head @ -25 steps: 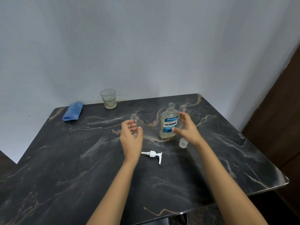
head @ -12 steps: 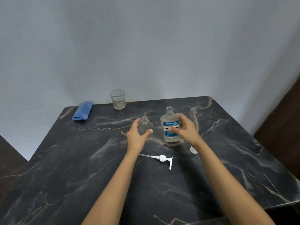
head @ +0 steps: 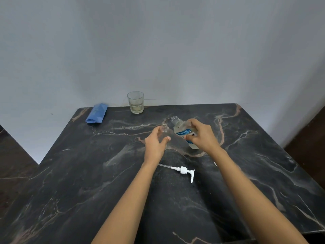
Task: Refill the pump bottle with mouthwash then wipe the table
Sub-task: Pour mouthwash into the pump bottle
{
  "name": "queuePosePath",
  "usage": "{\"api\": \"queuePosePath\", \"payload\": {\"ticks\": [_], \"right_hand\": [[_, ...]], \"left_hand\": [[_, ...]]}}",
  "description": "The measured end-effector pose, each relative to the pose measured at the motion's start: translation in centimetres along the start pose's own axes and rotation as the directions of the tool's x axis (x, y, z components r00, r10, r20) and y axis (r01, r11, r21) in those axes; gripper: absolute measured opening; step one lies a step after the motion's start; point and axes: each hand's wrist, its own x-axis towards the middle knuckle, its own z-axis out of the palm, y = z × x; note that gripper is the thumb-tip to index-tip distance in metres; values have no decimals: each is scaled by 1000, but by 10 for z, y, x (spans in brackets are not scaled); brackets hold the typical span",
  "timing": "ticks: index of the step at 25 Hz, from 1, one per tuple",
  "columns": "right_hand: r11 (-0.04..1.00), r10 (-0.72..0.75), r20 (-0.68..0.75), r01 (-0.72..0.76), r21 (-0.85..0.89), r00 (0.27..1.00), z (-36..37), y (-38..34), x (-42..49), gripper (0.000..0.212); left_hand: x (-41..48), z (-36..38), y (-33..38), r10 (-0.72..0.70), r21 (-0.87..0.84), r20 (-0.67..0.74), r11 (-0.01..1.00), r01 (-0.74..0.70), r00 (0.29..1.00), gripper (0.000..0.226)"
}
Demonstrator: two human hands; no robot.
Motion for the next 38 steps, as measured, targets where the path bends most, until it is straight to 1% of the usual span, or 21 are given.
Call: {"api": "queuePosePath", "payload": {"ticks": [4,13,19,25,30,38], "right_hand": [[996,8,17,-7,-85,1000,1,-2,3,49],[983,-17,52,27,-181,998,-1,-10,10,49],[969,-28,86,48,-243,996,-9,-16,13,48],[923,-58,116,98,-373,992,-17,-25,17,49],[864,-86,130,139,-484,988,-23,-30,21,48],[817,-91,158,165,-553,983,-28,-37,24,47]], "left_hand": [[1,0,-1,-5,3,6,1000,5,1000,43],[3,0,-5,-17,42,12,999,16,1000,51],[2,0,-6,-7,36,10,999,7,1000,50],[3,0,-7,-12,42,15,999,12,1000,50],[3,-1,-8,-16,35,13,999,15,1000,49],[2,0,-8,-26,39,16,999,25,1000,49]]}}
